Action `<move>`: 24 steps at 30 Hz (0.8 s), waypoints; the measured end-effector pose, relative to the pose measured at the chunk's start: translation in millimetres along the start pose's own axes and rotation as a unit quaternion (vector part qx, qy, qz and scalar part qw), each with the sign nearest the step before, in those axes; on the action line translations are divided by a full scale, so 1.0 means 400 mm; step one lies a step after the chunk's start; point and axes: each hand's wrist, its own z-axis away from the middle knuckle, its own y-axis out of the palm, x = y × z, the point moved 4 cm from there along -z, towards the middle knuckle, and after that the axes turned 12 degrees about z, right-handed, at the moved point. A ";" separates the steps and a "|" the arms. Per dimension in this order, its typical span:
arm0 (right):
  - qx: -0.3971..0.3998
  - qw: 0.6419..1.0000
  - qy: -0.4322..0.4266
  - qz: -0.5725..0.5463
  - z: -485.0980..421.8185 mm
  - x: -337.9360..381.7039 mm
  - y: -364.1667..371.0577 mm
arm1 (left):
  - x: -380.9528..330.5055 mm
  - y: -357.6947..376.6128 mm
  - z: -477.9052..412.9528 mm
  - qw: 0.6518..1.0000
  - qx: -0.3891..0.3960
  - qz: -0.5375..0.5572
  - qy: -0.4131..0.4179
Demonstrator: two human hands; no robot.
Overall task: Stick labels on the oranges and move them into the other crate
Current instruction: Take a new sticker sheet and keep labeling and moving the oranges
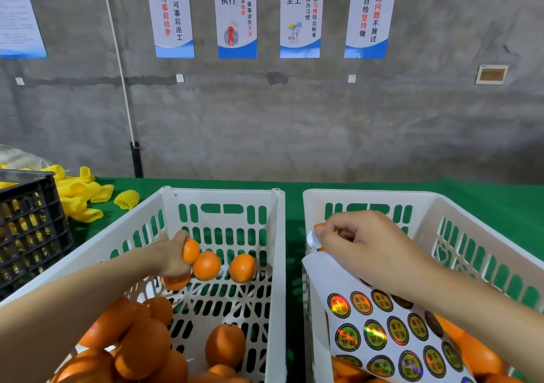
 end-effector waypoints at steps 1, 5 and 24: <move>0.004 1.000 0.000 -0.005 0.001 0.001 0.001 | -0.003 -0.002 0.001 1.000 -0.006 -0.008 0.000; 0.008 1.000 -0.001 -0.011 0.001 -0.002 0.005 | -0.014 0.000 -0.006 0.995 -0.004 -0.047 0.082; -0.023 0.997 -0.045 0.053 0.002 0.002 -0.005 | -0.063 -0.052 0.041 0.966 -0.096 -0.162 0.178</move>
